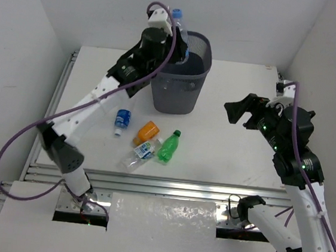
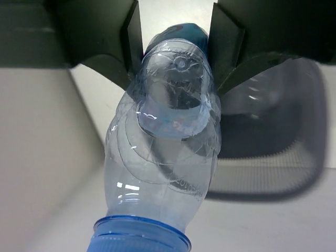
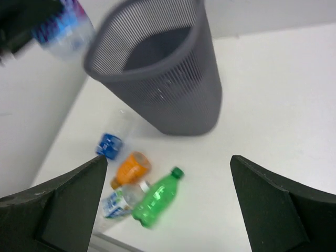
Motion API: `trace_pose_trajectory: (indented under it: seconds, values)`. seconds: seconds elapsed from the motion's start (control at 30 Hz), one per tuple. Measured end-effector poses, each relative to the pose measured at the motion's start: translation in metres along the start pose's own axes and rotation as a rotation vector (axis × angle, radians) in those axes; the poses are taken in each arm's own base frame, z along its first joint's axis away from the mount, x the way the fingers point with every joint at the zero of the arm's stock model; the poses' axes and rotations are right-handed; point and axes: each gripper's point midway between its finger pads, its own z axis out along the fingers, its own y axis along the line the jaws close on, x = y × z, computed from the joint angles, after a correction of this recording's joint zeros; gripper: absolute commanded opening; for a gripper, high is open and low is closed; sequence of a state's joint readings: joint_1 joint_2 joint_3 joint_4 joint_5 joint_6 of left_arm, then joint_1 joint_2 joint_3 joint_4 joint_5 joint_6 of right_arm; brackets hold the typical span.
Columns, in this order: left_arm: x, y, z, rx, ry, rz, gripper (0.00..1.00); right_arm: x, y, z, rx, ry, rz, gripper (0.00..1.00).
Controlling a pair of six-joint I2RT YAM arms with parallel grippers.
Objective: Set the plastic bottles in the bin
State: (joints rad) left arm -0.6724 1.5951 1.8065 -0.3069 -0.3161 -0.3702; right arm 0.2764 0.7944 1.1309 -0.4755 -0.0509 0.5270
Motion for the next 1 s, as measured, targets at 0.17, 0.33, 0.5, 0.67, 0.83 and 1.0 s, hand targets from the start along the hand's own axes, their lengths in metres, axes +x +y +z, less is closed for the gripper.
trace_pose_trajectory:
  seconds: [0.17, 0.33, 0.5, 0.67, 0.83, 1.0]
  values:
    - [0.003, 0.054, 0.064, -0.221, 0.028, 0.08, 0.96, 0.046, -0.016, 0.01, 0.031, 0.126, 0.005, 0.99]
    - [0.034, 0.083, 0.096, -0.307, 0.123, 0.147, 1.0, 0.106, -0.018, 0.021, -0.014, 0.263, 0.107, 0.99]
    - [0.036, 0.088, 0.079, -0.311, 0.168, 0.162, 1.0, 0.158, 0.008, 0.043, -0.047, 0.403, 0.136, 0.99]
    - [0.0, 0.084, -0.006, -0.263, 0.127, 0.12, 1.0, 0.231, 0.031, 0.072, 0.02, 0.568, 0.131, 0.99]
    - [-0.034, 0.091, -0.121, -0.198, -0.009, 0.04, 1.0, 0.286, 0.035, 0.091, 0.143, 0.664, 0.101, 0.99]
    - [-0.027, 0.107, -0.176, -0.186, -0.053, 0.014, 1.0, 0.312, 0.039, 0.116, 0.22, 0.681, 0.1, 0.9]
